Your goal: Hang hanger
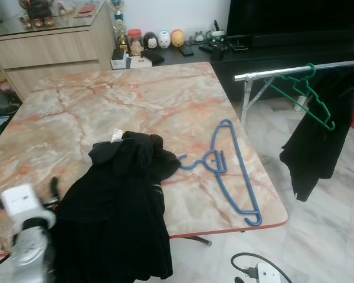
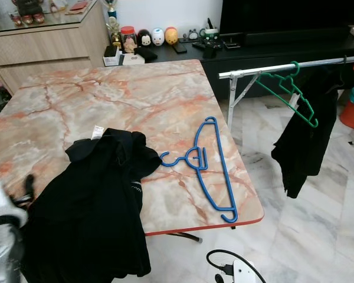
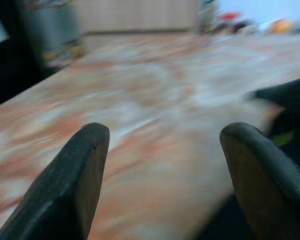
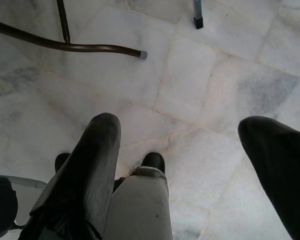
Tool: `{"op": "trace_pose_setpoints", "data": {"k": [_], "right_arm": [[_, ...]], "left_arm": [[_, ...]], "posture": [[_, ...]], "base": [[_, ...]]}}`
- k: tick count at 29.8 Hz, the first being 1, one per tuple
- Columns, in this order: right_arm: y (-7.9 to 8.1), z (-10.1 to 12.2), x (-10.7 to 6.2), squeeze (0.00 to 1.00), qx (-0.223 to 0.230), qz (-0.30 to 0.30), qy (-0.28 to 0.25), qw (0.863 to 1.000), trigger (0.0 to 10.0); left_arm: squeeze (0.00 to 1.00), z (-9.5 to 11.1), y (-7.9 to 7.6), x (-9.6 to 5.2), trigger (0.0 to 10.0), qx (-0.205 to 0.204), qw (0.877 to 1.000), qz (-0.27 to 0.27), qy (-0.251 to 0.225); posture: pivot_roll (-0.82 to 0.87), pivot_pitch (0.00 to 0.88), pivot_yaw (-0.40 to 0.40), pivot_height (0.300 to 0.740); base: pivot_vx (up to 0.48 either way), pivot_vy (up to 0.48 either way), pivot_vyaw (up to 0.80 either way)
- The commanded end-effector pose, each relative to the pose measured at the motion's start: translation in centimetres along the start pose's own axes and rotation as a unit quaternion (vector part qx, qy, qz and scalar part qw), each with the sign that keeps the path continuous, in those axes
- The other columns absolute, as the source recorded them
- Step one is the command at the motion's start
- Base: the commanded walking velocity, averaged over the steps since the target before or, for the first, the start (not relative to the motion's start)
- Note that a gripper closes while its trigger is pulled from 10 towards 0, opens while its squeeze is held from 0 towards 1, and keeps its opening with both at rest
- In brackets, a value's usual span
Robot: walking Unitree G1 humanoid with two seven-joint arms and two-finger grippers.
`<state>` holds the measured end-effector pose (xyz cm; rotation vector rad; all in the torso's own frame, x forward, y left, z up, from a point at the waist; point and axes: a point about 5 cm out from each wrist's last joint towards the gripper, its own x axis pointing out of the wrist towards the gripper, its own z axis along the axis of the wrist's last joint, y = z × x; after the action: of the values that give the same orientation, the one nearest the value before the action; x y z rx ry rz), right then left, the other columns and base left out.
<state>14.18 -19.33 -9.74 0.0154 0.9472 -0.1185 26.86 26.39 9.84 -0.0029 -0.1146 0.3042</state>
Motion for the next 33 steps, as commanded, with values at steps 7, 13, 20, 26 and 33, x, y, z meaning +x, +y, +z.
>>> {"op": "trace_pose_setpoints", "data": {"k": [7, 13, 20, 26, 33], "right_arm": [[0.0, -0.1, 0.0, 0.00, 0.002, 0.000, 0.000, 1.000, 10.0], [0.0, -0.1, 0.0, 0.00, 0.002, 0.000, 0.000, 1.000, 10.0], [0.0, 0.0, 0.0, 0.00, 0.003, 0.000, -0.001, 1.000, 10.0], [0.0, -0.1, 0.0, 0.00, 0.002, 0.000, 0.000, 1.000, 10.0], [0.1, -0.2, 0.0, 0.00, 0.002, 0.001, 0.001, 1.000, 10.0]], "left_arm": [[0.00, 4.5, -4.3, 1.3, 10.0, -0.008, 0.989, -0.104, -0.102], [0.00, 4.9, -6.2, 0.7, 10.0, -0.031, 0.984, -0.140, -0.106], [0.00, 4.7, -6.4, 0.5, 10.0, -0.032, 0.984, -0.146, -0.098], [0.00, 4.5, -6.3, 0.4, 10.0, -0.034, 0.985, -0.143, -0.092], [0.00, 4.6, -6.5, 0.6, 10.0, -0.035, 0.984, -0.148, -0.093]], "posture": [[0.06, 0.005, 0.042, 0.740], [0.06, 0.006, 0.041, 0.740], [0.06, 0.006, 0.042, 0.740], [0.06, 0.000, 0.041, 0.740], [0.08, 0.000, 0.046, 0.740]], "base": [[0.000, 0.000, 0.00], [0.000, 0.000, 0.00], [-0.192, 0.000, 0.00], [-0.314, 0.000, 0.00], [-0.310, 0.000, 0.00]]}}
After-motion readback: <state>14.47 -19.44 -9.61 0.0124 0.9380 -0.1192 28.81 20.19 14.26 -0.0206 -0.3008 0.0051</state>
